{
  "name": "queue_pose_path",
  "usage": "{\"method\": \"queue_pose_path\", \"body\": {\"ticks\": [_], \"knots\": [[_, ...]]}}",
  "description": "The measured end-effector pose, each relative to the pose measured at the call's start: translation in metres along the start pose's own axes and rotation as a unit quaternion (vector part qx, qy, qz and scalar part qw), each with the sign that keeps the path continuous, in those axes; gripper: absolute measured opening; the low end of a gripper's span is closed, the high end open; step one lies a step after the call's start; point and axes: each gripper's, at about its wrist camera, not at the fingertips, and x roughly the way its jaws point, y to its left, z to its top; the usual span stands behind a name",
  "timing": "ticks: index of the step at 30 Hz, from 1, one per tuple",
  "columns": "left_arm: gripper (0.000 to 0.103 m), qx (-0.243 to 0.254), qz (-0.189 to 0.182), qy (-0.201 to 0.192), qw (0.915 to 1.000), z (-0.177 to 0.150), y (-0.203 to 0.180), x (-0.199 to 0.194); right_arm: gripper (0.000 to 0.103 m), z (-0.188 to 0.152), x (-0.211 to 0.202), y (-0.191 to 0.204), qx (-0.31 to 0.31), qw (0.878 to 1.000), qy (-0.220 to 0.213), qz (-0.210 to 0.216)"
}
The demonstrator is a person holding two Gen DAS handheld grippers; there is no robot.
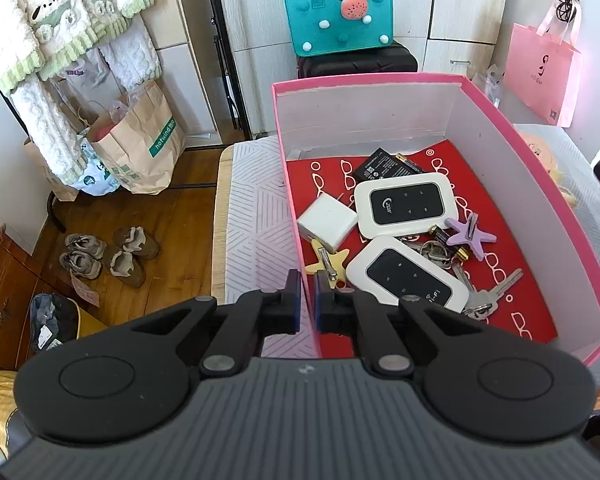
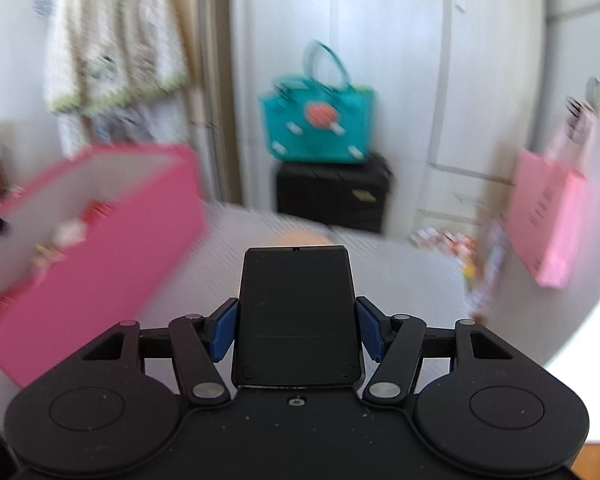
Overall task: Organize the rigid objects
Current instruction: 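Carry the black power bank into the pink box and release it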
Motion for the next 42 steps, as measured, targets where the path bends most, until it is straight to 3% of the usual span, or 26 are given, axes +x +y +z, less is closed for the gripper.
{"method": "queue_pose_path", "body": {"ticks": [4, 9, 13, 18, 21, 27, 31, 36, 39, 42], "knots": [[0.006, 0.004, -0.002, 0.000, 1.0000, 0.000, 0.001, 0.000, 0.066, 0.028, -0.005, 0.022, -0.015, 0.996, -0.029, 0.083], [0.006, 0.007, -0.004, -0.003, 1.0000, 0.000, 0.001, 0.001, 0.066, 0.064, 0.007, 0.065, -0.059, 0.980, -0.035, 0.185], [0.006, -0.003, -0.013, -0.006, 0.9999, -0.001, 0.005, 0.000, 0.066, 0.085, 0.038, 0.103, -0.065, 0.956, 0.020, 0.284], [0.007, -0.007, -0.020, -0.010, 0.9997, -0.003, 0.008, 0.000, 0.066, 0.087, 0.084, 0.150, -0.073, 0.925, 0.123, 0.352], [0.007, -0.007, -0.023, -0.010, 0.9997, -0.003, 0.010, -0.001, 0.066, 0.081, 0.103, 0.173, -0.092, 0.919, 0.160, 0.349], [0.007, -0.007, -0.029, -0.014, 0.9995, -0.004, 0.011, -0.001, 0.066, 0.079, 0.117, 0.197, -0.168, 0.929, 0.162, 0.288], [0.008, -0.006, -0.032, -0.015, 0.9993, -0.005, 0.011, -0.001, 0.066, 0.088, 0.122, 0.194, -0.174, 0.921, 0.177, 0.300], [0.008, -0.006, -0.034, -0.018, 0.9993, -0.007, 0.012, -0.001, 0.067, 0.091, 0.129, 0.201, -0.225, 0.941, 0.138, 0.214], [0.008, -0.007, -0.034, -0.018, 0.9992, -0.006, 0.013, -0.002, 0.067, 0.093, 0.135, 0.191, -0.213, 0.949, 0.133, 0.191], [0.008, -0.004, -0.034, -0.020, 0.9992, -0.007, 0.013, -0.002, 0.067, 0.098, 0.137, 0.169, -0.147, 0.952, 0.146, 0.227]]}}
